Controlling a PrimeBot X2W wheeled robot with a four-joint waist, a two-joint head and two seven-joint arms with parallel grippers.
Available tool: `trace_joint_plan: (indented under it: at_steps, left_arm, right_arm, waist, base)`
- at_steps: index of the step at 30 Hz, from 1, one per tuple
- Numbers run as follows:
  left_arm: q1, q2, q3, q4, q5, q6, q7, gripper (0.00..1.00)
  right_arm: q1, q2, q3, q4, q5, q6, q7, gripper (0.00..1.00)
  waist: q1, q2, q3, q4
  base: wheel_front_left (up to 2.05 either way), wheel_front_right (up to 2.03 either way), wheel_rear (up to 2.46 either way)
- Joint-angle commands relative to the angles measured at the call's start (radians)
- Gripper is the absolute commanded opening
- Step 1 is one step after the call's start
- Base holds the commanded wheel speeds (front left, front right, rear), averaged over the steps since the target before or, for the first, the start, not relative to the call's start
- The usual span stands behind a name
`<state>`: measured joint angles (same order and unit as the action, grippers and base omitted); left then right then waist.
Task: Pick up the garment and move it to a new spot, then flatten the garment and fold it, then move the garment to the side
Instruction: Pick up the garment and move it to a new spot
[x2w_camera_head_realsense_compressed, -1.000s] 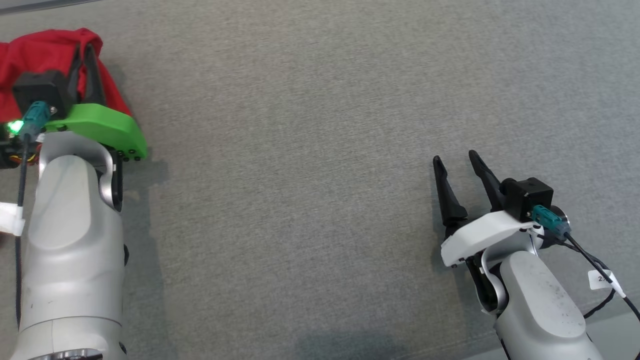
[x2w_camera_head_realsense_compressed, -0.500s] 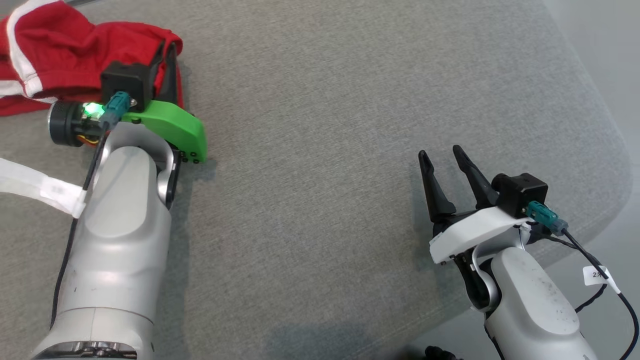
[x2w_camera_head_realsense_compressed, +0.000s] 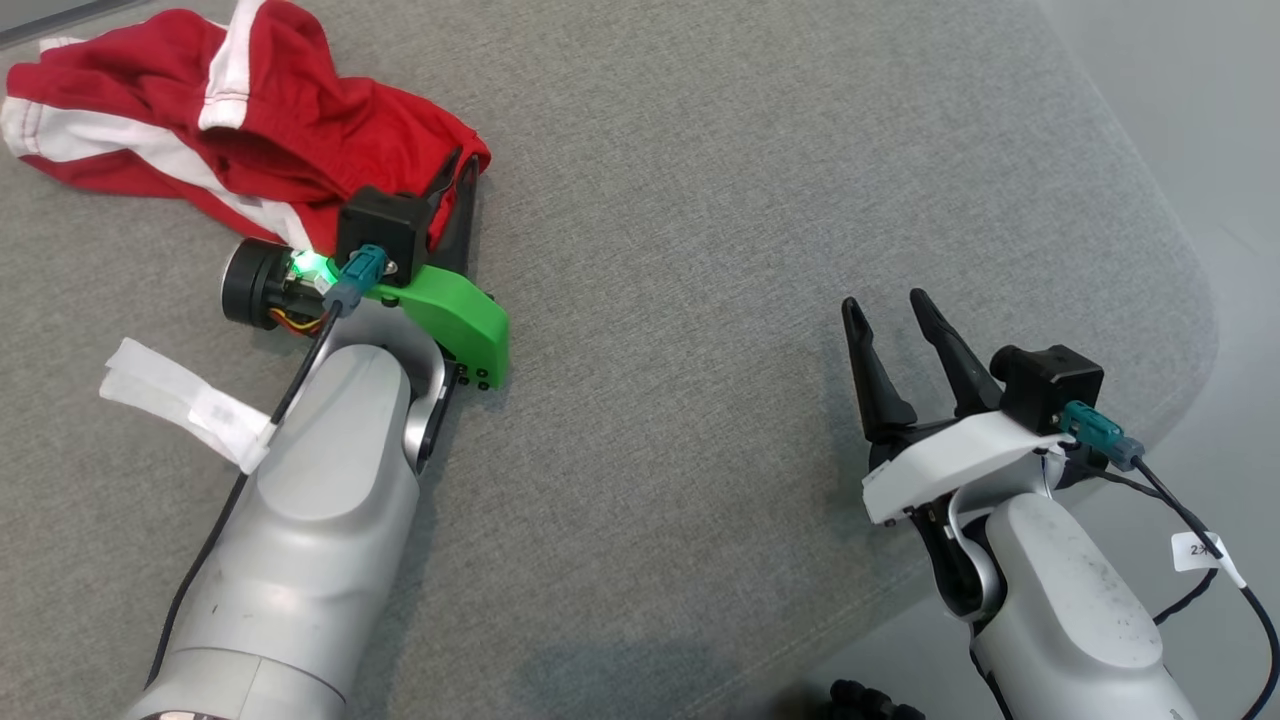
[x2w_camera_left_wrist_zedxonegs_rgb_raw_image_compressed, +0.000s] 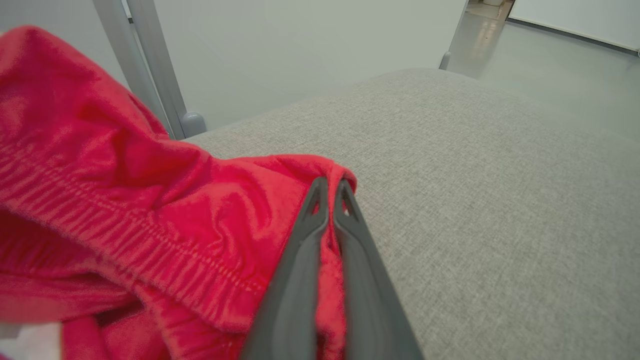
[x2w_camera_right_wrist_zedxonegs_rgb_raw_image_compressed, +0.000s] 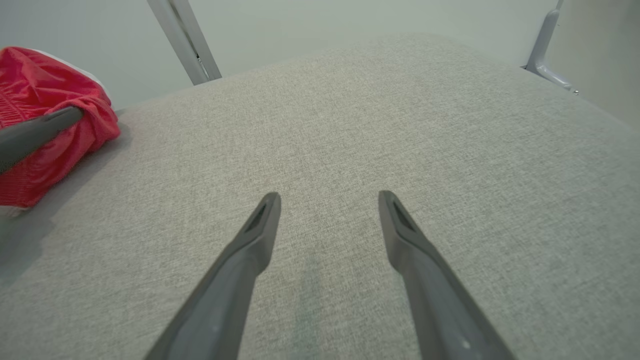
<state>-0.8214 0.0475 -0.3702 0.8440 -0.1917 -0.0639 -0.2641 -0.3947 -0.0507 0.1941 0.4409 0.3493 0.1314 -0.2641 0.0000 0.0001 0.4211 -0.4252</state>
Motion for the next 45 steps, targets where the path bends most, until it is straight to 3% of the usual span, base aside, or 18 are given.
trace_joint_plan:
  at_steps: [1, 2, 14, 25, 35, 45]
  left_arm:
    - [0.017, 0.006, -0.005, -0.01, -0.01, 0.014, -0.001, 0.32]
    - [0.021, 0.006, -0.006, -0.02, -0.014, 0.021, -0.001, 1.0]
    - [0.115, 0.005, 0.08, -0.109, -0.039, 0.082, -0.001, 1.0]
    - [0.283, 0.005, 0.209, -0.196, -0.009, 0.08, -0.001, 1.0]
    - [0.457, 0.004, 0.325, -0.309, -0.022, 0.083, -0.001, 1.0]
    - [0.63, 0.004, 0.361, -0.409, -0.034, 0.097, -0.001, 1.0]
  right_arm:
    - [-0.003, 0.0, -0.005, -0.003, -0.011, -0.001, 0.0, 1.0]
    - [-0.002, 0.0, -0.007, -0.002, -0.013, -0.001, 0.0, 1.0]
    - [0.015, -0.001, -0.062, -0.004, -0.086, -0.001, 0.0, 1.0]
    - [0.049, -0.002, -0.088, 0.014, -0.134, -0.001, 0.0, 1.0]
    - [0.094, -0.001, -0.085, 0.036, -0.139, -0.001, 0.0, 1.0]
    - [0.134, -0.001, -0.073, 0.047, -0.115, -0.001, 0.0, 1.0]
  waist:
    - [0.0, -0.0001, -0.009, 0.026]
    - [0.0, -0.0001, -0.013, 0.036]
    - [0.0, -0.0001, -0.078, 0.197]
    - [0.0, -0.0001, -0.165, 0.32]
    - [0.0, -0.0001, -0.257, 0.358]
    - [0.0, -0.0001, -0.303, 0.359]
  base:
    - [0.0, 0.0, 0.0]
    - [0.0, 0.0, 0.0]
    - [0.0, 0.0, 0.0]
    - [0.0, 0.0, 0.0]
    - [0.0, 0.0, 0.0]
    - [0.0, 0.0, 0.0]
